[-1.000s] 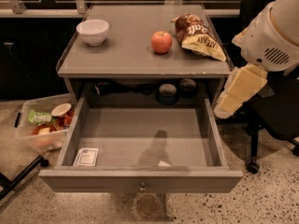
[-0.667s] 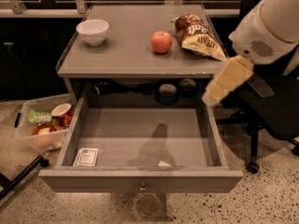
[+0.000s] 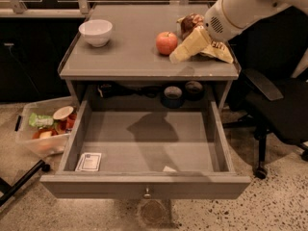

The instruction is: Place apple into top drawer

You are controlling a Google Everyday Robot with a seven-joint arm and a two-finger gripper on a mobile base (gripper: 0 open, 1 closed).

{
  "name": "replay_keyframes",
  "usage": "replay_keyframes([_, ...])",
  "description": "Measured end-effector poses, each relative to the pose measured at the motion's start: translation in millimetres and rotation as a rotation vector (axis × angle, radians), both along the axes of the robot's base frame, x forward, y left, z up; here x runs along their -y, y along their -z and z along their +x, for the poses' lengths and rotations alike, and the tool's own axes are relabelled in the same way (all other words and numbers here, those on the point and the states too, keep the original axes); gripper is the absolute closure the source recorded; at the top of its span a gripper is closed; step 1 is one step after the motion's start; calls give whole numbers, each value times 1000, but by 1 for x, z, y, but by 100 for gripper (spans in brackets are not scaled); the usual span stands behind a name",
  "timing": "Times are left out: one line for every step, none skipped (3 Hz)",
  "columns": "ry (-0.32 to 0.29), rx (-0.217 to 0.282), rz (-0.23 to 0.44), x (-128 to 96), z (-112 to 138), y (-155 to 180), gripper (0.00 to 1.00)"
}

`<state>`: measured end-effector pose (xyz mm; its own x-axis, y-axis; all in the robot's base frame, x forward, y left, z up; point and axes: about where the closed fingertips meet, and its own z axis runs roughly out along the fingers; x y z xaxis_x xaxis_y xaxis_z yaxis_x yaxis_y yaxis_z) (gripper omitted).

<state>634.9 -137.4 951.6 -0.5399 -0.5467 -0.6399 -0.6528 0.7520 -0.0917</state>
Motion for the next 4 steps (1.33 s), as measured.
replay_keyframes([57, -31, 43, -3, 2, 2, 0])
replay_keyframes([57, -30, 43, -3, 2, 2, 0])
replay_keyframes([15, 5, 86, -18, 8, 4, 0])
replay_keyframes([-89, 83, 133, -50, 16, 4, 0])
